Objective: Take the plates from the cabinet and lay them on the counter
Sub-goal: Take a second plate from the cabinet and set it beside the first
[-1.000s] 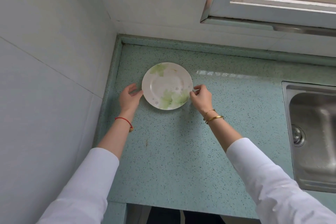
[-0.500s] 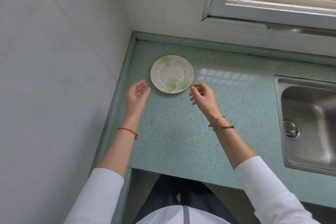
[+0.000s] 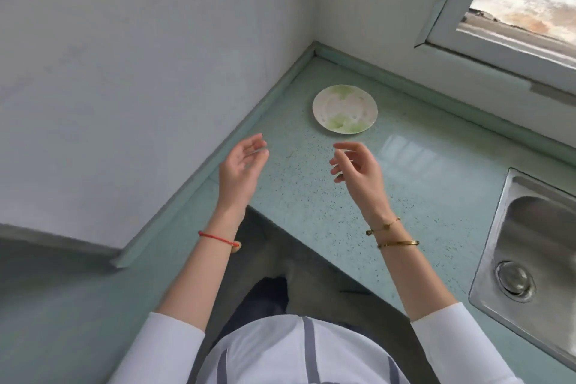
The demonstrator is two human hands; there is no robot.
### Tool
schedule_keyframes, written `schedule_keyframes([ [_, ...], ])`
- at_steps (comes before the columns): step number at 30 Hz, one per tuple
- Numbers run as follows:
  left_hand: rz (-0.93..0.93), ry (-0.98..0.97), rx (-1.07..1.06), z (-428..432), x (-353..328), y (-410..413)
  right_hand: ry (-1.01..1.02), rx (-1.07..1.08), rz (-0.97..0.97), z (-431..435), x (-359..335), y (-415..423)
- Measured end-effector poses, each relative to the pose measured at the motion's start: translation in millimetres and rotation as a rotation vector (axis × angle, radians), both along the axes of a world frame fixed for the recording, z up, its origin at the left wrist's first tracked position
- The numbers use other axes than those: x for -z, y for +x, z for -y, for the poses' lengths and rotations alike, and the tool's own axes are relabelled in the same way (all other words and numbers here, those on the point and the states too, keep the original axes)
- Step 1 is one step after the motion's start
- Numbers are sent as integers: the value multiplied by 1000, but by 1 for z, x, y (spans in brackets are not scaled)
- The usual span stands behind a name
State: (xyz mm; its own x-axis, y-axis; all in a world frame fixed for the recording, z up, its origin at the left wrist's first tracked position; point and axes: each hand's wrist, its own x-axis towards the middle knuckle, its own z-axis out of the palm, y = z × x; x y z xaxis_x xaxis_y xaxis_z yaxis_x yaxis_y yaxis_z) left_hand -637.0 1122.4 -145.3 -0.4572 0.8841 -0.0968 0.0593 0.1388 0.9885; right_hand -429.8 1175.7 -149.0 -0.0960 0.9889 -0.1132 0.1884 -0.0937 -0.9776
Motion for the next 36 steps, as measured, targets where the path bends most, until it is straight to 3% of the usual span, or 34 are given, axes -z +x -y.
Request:
schedule_keyframes([
  [19, 66, 42, -883, 399, -23, 111, -6, -891, -19, 256, -12, -12],
  [31, 43, 69, -1468, 630, -21, 209, -31, -1465, -25, 475, -14, -42],
  [36, 36, 68, -1645, 716, -24, 253, -48, -1607, -44, 576, -10, -35],
])
